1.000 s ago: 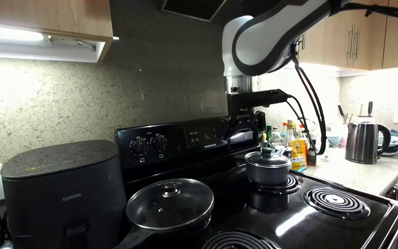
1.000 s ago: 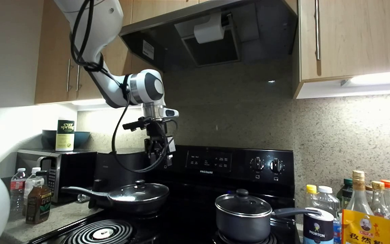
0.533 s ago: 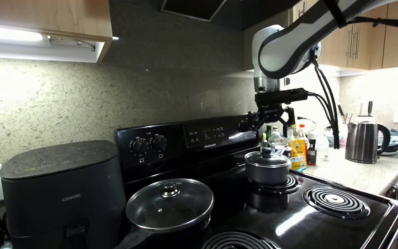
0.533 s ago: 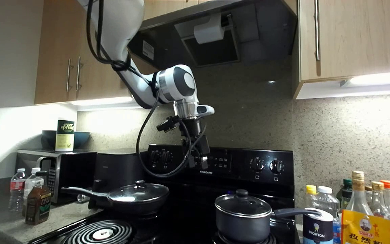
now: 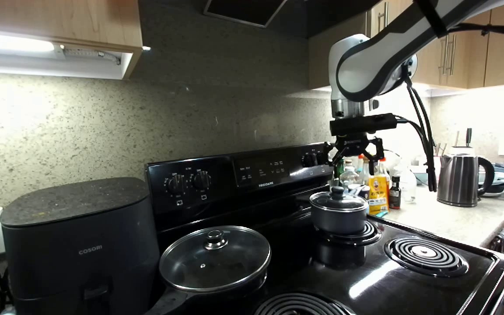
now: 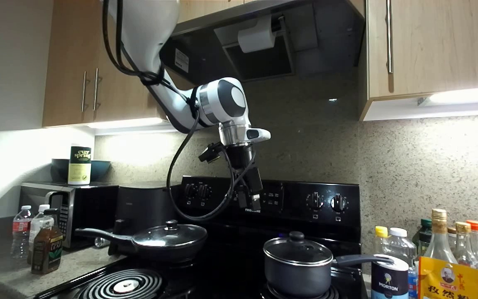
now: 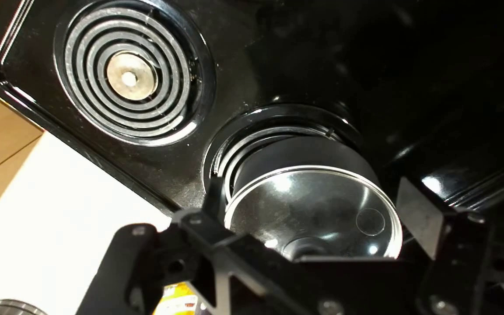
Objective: Slide the pot on the stove to the front plate
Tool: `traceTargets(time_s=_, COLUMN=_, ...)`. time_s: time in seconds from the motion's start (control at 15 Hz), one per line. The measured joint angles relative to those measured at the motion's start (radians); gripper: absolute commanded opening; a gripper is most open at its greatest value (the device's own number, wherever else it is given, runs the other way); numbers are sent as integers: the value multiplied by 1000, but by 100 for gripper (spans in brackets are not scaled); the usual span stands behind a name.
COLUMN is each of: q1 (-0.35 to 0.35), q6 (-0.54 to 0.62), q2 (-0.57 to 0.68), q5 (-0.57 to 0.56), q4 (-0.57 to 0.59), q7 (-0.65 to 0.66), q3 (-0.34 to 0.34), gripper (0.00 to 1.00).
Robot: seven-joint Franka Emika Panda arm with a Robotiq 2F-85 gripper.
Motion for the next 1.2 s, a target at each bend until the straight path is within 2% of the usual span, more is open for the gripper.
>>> traceTargets(time_s=0.4, q1=0, q6=0, q2=23, q5=12, q4=17, q7=-1, q3=-7, gripper=100)
traceTargets(time_s=0.87, q1=-31, q6=9, q2=199, q5=30, q4=197, q7=-4, q3=-92, gripper=100)
traceTargets(time_s=1.2, q1=-24, q6=9, q2=217, q5=31, q4=213, q7=-4, q3=-99, gripper=100)
